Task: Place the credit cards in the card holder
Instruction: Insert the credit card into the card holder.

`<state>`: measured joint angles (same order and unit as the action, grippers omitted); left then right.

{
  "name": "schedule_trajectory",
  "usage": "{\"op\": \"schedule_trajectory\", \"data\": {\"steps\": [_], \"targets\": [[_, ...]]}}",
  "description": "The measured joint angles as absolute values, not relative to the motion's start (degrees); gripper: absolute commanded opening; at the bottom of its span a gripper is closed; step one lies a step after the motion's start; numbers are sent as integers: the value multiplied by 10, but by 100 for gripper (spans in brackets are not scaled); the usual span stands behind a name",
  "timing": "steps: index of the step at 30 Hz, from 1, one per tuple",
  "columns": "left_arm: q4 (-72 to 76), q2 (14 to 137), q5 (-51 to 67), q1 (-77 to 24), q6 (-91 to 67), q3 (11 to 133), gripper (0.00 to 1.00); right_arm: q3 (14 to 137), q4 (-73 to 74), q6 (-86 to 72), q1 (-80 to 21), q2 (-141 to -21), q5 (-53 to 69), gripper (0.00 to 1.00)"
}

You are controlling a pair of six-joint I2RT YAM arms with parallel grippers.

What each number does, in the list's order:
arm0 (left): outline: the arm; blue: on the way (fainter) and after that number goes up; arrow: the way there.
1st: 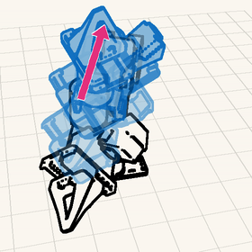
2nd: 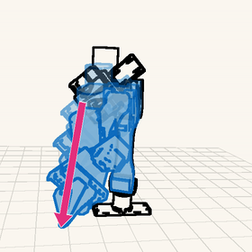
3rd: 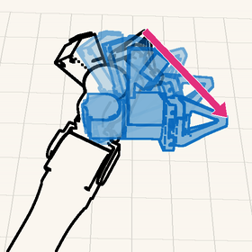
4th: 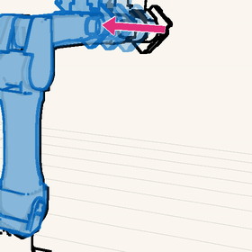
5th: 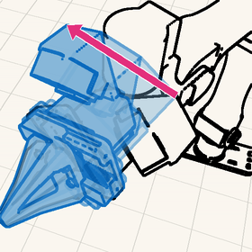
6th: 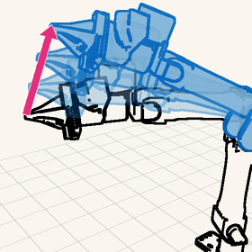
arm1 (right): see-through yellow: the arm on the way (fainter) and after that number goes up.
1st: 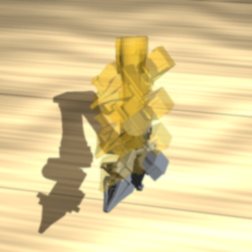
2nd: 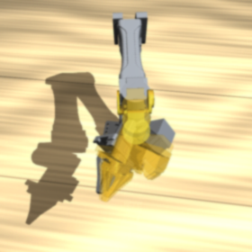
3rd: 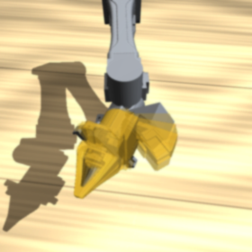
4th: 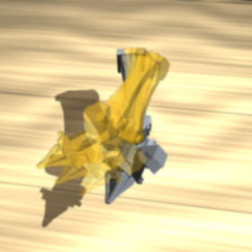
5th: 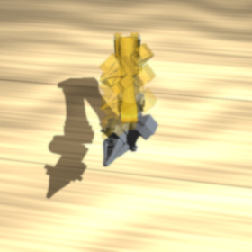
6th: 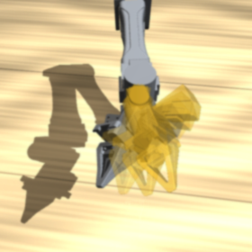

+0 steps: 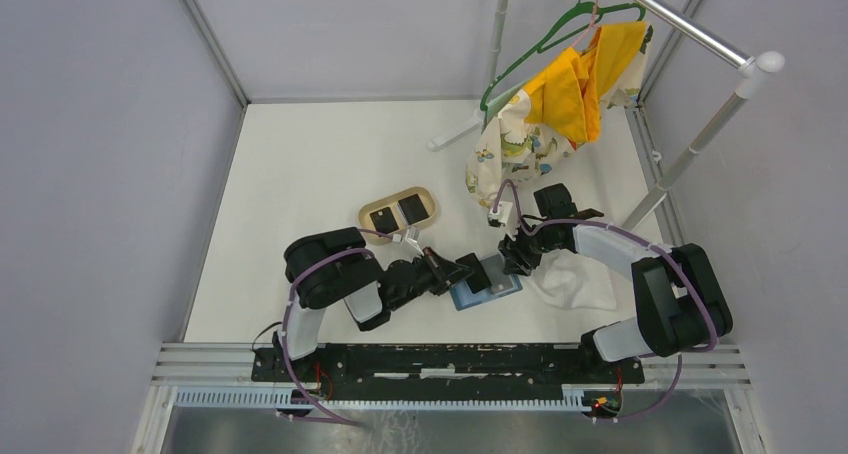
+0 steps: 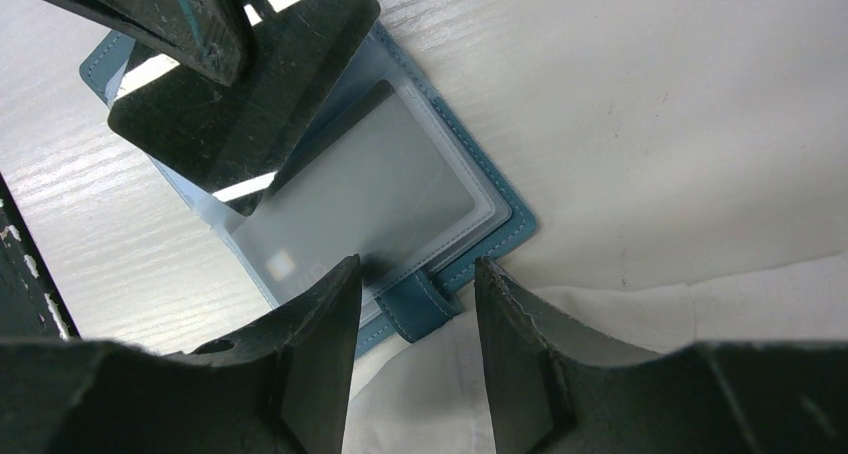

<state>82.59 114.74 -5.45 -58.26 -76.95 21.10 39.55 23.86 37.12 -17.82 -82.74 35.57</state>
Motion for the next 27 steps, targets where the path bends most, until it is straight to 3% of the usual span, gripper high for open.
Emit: {"op": "schedule_trajectory", "data": {"steps": [27], "targets": [[813, 1159, -59, -586, -771, 204, 2, 396, 239, 371, -178, -831, 358, 51]]}}
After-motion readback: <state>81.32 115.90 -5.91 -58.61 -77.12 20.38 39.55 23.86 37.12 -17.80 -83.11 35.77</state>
